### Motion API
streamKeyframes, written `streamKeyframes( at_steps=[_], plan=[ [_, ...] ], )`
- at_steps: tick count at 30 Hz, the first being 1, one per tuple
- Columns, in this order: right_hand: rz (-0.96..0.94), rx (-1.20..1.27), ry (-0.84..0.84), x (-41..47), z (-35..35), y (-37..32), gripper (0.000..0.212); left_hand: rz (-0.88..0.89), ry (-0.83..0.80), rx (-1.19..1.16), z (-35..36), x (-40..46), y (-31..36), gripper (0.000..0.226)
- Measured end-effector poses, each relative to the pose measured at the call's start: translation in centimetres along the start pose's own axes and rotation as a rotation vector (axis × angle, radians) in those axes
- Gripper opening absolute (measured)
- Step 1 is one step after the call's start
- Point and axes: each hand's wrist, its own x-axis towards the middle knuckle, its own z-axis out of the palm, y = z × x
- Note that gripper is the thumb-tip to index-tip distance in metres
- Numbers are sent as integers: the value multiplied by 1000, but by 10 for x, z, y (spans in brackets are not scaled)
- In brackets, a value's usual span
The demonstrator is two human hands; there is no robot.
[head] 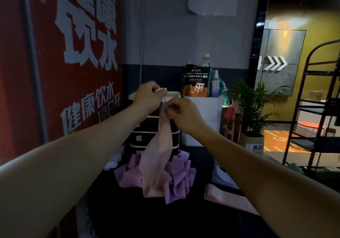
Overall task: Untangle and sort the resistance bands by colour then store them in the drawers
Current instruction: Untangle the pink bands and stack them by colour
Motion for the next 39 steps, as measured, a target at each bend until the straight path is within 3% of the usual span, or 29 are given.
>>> streamKeyframes(
  at_steps=[3,6,13,19,21,24,30,39],
  plan=[
    [-30,-22,-8,1,-6,-1,10,-6,13,5,-6,1,-7,22],
    [0,67,-54,2,-14,-1,10,-70,-73,-82,-9,-2,-15,12],
    [254,438,-159,-8,-36,4,10,-182,-310,-220,-12,-12,-15,31],
    [308,396,-158,-13,-45,5,8,-336,-542,-413,-8,-26,-4,46],
    [307,378,-132,-12,-44,4,9,-309,-614,-421,-2,-29,-1,37],
    [313,370,-120,-15,-43,4,9,-290,-573,-439,6,-32,0,17],
    [319,394,-168,-23,-50,8,11,-362,-531,-524,10,-34,-1,13],
    [353,361,-156,-28,-59,17,9,-339,-457,-533,19,-38,3,13]
  ],
)
